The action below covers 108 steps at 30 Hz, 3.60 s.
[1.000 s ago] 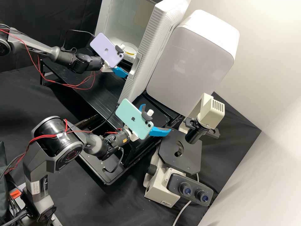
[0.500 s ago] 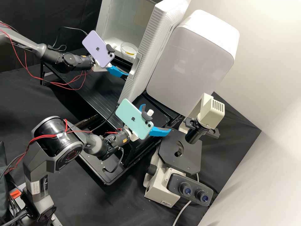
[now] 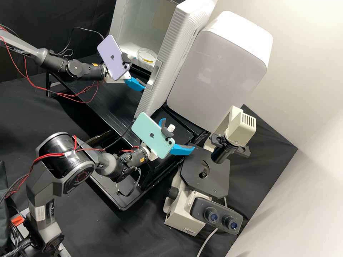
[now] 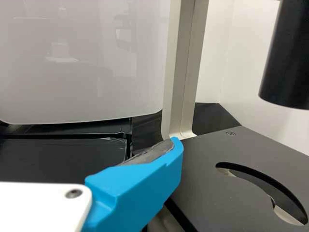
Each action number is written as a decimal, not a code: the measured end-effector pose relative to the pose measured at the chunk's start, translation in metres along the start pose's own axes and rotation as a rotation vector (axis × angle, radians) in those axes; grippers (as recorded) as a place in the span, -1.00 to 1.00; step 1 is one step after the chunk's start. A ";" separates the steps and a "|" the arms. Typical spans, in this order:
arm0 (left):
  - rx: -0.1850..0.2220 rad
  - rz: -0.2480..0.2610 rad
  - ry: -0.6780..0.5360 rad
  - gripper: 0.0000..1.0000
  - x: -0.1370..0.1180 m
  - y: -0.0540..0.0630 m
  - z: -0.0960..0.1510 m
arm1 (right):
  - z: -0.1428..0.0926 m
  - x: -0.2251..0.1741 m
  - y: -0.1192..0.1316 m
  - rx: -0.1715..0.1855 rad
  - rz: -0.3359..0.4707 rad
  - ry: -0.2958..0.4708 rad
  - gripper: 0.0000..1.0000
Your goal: Place the petri dish in the incubator
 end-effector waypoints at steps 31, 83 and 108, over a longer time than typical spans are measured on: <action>-0.100 -0.050 -0.057 -1.00 0.018 0.000 -0.004 | 0.000 0.000 0.000 0.000 0.000 0.000 1.00; -0.204 -0.057 0.030 -1.00 0.026 0.025 -0.051 | 0.000 0.000 0.000 0.000 0.000 0.000 1.00; -0.270 -0.031 0.047 -1.00 0.040 0.046 -0.051 | 0.000 0.000 0.000 0.000 0.000 0.000 1.00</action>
